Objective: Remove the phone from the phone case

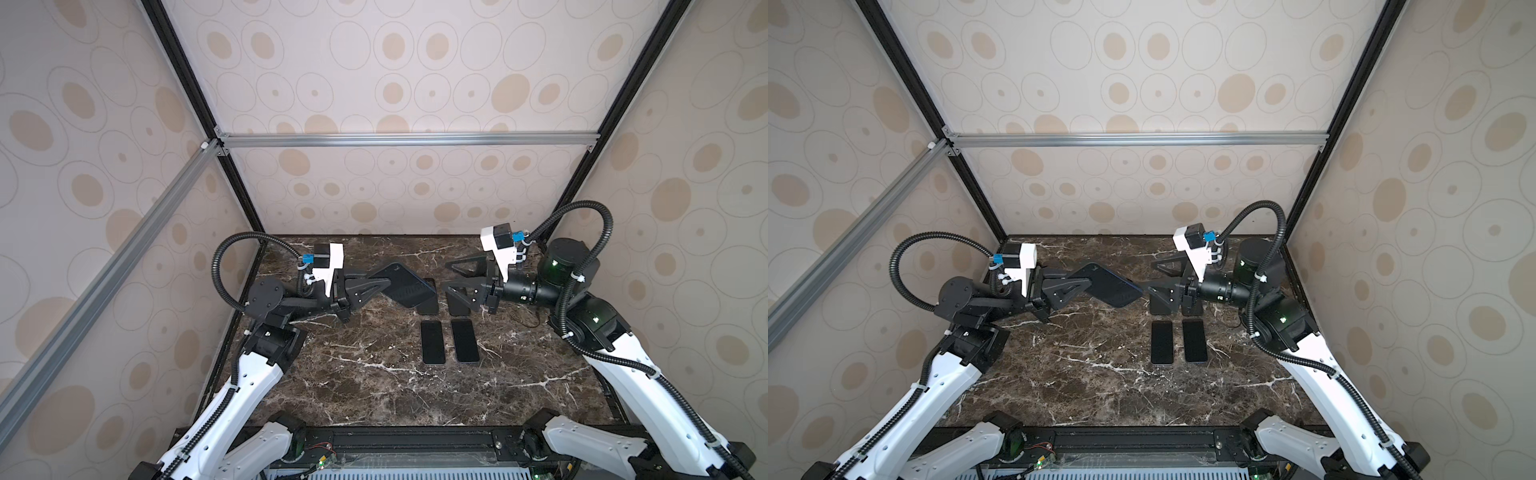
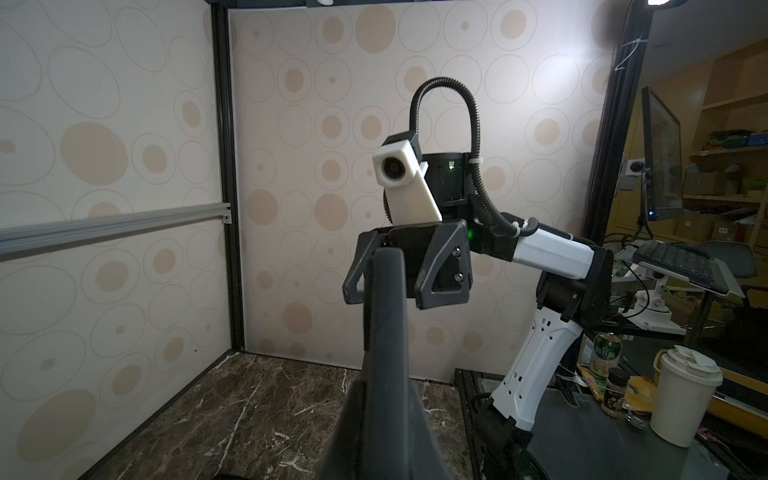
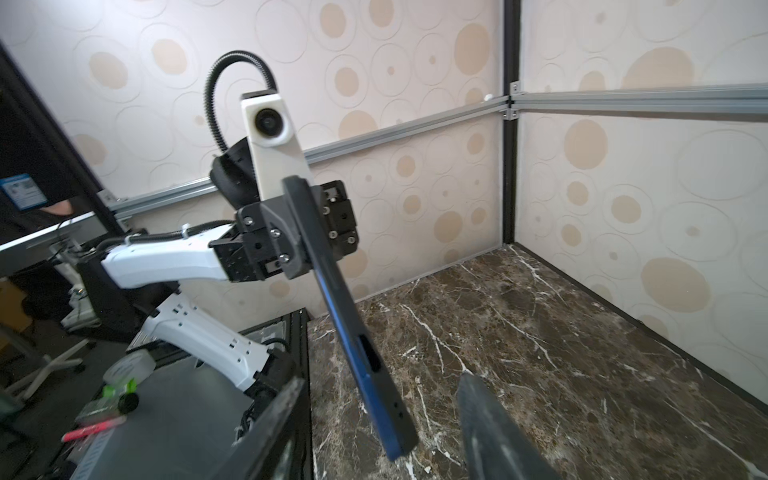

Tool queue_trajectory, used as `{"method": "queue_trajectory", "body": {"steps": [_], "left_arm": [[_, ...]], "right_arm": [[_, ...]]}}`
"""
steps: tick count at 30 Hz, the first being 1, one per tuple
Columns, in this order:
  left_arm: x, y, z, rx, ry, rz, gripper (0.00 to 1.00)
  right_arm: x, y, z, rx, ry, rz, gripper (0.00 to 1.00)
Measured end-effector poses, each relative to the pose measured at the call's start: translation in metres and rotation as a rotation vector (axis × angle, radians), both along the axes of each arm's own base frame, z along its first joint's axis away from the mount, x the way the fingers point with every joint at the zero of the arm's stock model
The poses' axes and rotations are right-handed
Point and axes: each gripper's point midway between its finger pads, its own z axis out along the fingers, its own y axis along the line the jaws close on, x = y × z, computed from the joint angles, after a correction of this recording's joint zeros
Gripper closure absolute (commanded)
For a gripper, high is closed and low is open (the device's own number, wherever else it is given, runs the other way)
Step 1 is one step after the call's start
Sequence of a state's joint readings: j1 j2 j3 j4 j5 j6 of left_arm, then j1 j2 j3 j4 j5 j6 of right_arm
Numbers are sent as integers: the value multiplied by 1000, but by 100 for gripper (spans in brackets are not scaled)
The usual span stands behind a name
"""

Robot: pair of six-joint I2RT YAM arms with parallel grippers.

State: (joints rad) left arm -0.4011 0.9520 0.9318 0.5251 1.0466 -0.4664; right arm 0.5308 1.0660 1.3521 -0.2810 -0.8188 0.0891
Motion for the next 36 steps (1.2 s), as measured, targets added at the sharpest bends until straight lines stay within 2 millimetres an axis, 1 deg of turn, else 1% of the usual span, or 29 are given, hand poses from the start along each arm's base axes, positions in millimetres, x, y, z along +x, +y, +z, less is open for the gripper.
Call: {"method": "queue_trajectory", "body": {"steps": [1,2,5,7,12,15,22,31,36], "left_arm": [[1,-1,-3,12,7,-5,100],[2,-2,-5,21,10,-10,100],[2,-5,-12,44,21,-30,100],[2,-6,-16,58,27,-44,100],[0,-9,-17,86,25,-69,100],[0,-10,-17,98,20,-73,100],[4,-11,-21,117,30,-73,100],[5,-13,-28,135,50,-87,100],[5,-13,-28,135,61,-87,100]], "right_arm": [[-3,2,1,-11,-11,33,26],[-6,4,2,-20,-15,64,26],[-10,12,4,-41,-21,147,26],[-9,17,2,-54,-10,188,27],[-3,28,-12,-101,46,254,30],[-3,34,-20,-133,70,284,32],[-12,41,-31,-190,95,328,46],[-6,47,-39,-224,100,316,77],[-3,48,-38,-226,80,304,90]]}}
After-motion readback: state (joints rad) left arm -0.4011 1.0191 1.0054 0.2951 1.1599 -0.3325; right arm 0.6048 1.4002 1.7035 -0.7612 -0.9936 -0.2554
